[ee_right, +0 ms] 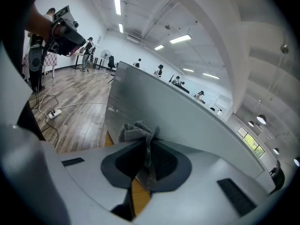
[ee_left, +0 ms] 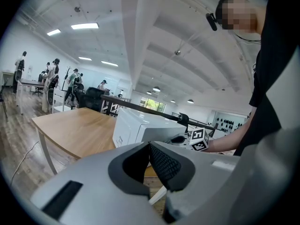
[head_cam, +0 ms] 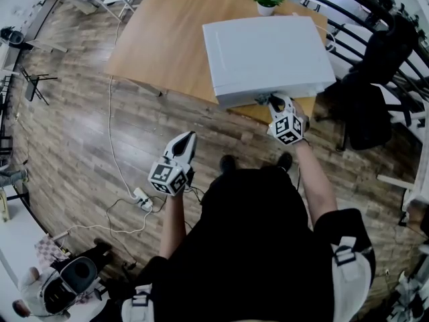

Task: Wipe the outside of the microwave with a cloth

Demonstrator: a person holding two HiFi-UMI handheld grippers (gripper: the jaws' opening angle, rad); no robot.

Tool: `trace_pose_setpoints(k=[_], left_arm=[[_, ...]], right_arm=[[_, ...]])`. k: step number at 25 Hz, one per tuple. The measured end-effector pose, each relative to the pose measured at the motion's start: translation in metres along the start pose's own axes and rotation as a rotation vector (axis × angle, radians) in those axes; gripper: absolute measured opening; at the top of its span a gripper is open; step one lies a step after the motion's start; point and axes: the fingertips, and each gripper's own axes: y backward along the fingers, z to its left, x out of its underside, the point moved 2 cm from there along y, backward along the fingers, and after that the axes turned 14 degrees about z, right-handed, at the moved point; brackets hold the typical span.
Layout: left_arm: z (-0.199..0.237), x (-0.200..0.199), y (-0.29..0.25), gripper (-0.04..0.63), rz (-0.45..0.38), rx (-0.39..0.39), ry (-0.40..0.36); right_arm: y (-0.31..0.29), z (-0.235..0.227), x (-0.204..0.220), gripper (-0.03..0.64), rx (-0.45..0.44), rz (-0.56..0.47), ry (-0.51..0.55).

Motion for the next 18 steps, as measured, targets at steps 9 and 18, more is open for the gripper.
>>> trace_pose_setpoints(k=[9, 18], left_arm=[[0.016, 0.008, 0.022, 0.003, 0.0, -0.028, 0.008], [0.026, 0.013, 0.031, 0.003, 0.0, -0.034, 0.008]], right_arm=[[-0.011, 0.027, -0.023, 0.032, -0.028, -0.02, -0.001], [-0.014, 0.042, -0.04, 0.032, -0.052, -0.037, -0.015]])
